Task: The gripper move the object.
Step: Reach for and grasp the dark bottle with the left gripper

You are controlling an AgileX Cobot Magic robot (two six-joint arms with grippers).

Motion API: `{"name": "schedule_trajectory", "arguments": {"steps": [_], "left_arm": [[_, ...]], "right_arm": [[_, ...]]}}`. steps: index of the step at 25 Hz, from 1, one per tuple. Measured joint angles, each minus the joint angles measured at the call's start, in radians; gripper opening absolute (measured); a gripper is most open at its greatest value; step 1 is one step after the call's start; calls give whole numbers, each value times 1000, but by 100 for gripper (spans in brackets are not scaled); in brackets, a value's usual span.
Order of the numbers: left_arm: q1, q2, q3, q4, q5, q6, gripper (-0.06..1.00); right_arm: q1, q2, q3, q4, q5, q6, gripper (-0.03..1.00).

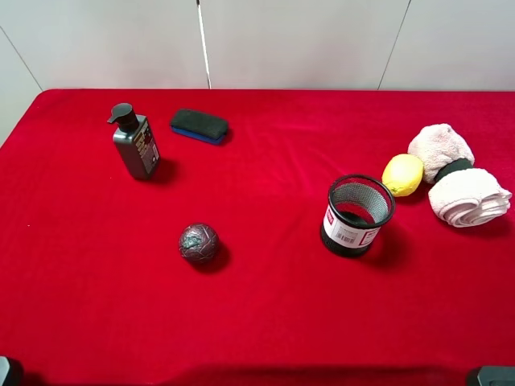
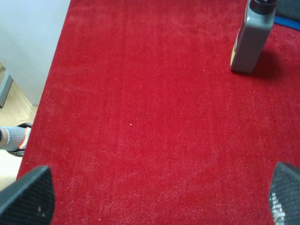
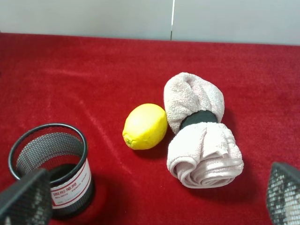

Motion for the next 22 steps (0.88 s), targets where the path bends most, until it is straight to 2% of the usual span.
{"name": "schedule_trajectory", "arguments": {"steps": [22], "left_arm": [[0,0,0,1,0,0,90]], "right_arm": [[0,0,0,0,0,0,69]]}}
